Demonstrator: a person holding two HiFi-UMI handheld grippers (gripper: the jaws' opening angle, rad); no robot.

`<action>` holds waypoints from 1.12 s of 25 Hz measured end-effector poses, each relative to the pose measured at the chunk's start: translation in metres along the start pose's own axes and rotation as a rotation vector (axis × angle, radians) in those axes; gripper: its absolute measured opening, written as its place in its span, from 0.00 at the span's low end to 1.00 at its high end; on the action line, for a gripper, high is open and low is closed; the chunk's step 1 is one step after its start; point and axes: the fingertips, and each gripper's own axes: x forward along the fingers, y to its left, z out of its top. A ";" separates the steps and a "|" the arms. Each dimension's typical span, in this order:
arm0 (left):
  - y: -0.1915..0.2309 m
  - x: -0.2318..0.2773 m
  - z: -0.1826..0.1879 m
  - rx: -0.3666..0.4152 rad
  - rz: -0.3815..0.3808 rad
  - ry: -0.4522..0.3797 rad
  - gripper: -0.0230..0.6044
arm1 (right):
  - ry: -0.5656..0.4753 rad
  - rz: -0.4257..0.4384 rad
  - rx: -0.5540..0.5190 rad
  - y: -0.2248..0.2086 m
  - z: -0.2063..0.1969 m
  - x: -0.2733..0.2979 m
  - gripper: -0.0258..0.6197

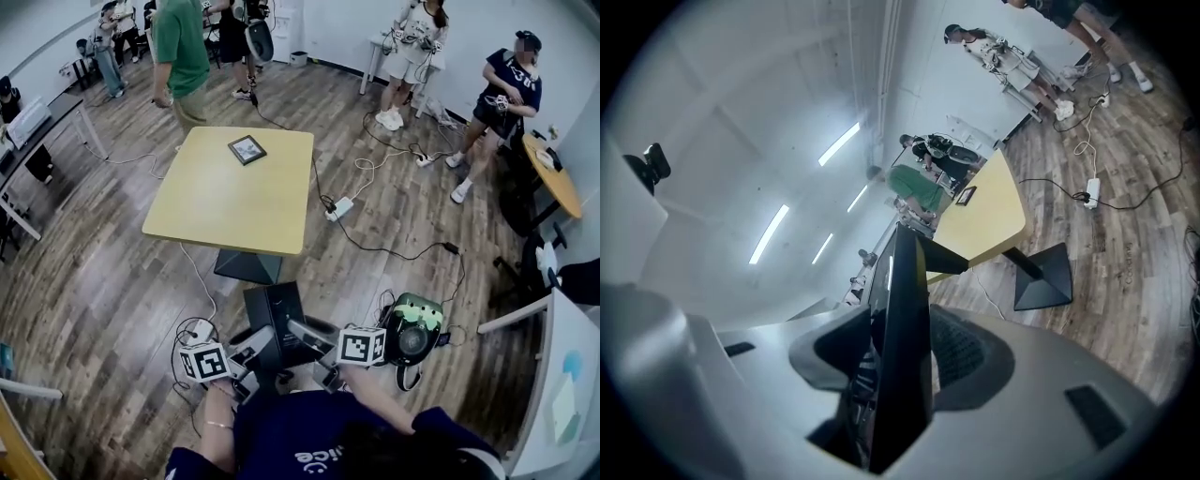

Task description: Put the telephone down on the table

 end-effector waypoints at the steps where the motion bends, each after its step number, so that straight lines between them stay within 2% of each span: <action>1: 0.006 0.005 0.009 -0.002 -0.001 0.006 0.33 | -0.001 -0.005 0.002 -0.004 0.008 0.007 0.35; 4: 0.019 0.020 0.039 0.000 -0.005 0.042 0.33 | -0.003 -0.018 0.004 -0.020 0.029 0.029 0.35; 7: 0.031 0.029 0.071 0.009 -0.006 0.071 0.33 | -0.036 0.011 0.041 -0.017 0.052 0.057 0.35; 17: 0.086 0.039 0.173 0.021 -0.007 0.093 0.33 | -0.065 0.005 0.034 -0.030 0.111 0.156 0.35; 23: 0.111 0.042 0.213 0.019 -0.025 0.096 0.33 | -0.096 -0.006 0.031 -0.037 0.130 0.198 0.35; 28: 0.121 0.044 0.230 0.013 -0.038 0.127 0.33 | -0.106 -0.037 0.042 -0.042 0.137 0.213 0.35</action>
